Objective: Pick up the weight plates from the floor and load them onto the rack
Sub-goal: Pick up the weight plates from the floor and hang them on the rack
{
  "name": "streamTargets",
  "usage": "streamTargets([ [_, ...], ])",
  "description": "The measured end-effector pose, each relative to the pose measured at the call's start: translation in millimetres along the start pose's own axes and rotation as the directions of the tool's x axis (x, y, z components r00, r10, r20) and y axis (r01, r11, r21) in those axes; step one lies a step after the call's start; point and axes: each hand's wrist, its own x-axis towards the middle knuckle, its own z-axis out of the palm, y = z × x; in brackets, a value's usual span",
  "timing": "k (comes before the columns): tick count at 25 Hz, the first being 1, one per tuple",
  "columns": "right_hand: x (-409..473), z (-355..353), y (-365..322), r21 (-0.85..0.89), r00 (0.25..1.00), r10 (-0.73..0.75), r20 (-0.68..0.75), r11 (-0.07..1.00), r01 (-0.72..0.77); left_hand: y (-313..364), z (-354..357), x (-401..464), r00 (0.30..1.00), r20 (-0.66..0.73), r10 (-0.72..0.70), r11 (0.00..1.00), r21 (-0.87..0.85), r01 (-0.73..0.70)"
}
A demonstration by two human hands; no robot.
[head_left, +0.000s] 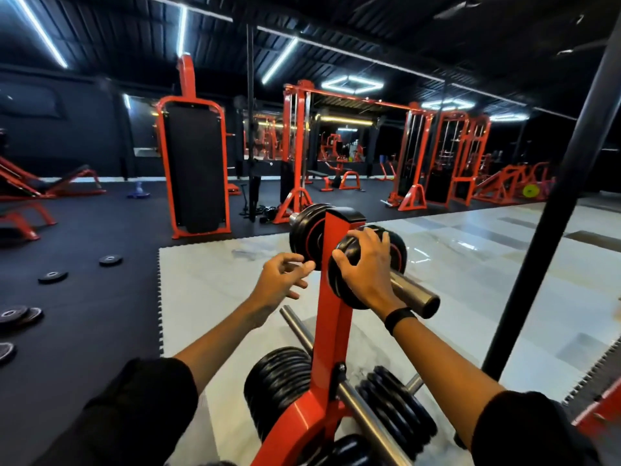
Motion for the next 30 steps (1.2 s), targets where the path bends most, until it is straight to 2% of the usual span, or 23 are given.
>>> streamTargets([
  [2,-20,26,-23,0.05,0.998,-0.046,0.043,0.998,0.044,-14,-52,-19,0.998,-0.049,-0.05,0.998,-0.051,0.047],
  [5,-45,77,-74,0.194,0.964,-0.023,0.265,0.981,-0.03,-41,-138,-50,0.982,-0.152,-0.11,0.991,-0.088,0.097],
  [8,-64,137,-128,0.332,0.851,-0.012,0.526,0.923,-0.192,-62,-212,-82,0.959,-0.229,-0.167,0.985,-0.078,0.153],
  [11,-80,201,-198,0.376,0.768,-0.066,0.637,0.896,-0.235,-73,-289,-119,0.932,-0.307,-0.191,0.981,-0.039,0.188],
  [16,-91,291,-314,0.425,0.654,-0.188,0.733,0.877,-0.225,-84,-410,-159,0.857,-0.47,-0.211,0.974,-0.033,0.222],
  [20,-96,374,-389,0.475,0.544,-0.333,0.77,0.868,-0.141,-96,-496,-173,0.751,-0.623,-0.218,0.971,-0.063,0.229],
  [23,-93,443,-426,0.506,0.443,-0.405,0.8,0.853,-0.133,-119,-549,-170,0.695,-0.68,-0.235,0.96,-0.048,0.277],
  [26,-80,516,-449,0.508,0.371,-0.433,0.822,0.851,-0.133,-152,-605,-146,0.665,-0.702,-0.253,0.943,-0.025,0.332],
  [30,-17,622,-464,0.512,0.293,-0.455,0.841,0.844,-0.159,-182,-694,-58,0.638,-0.733,-0.235,0.944,-0.016,0.33],
])
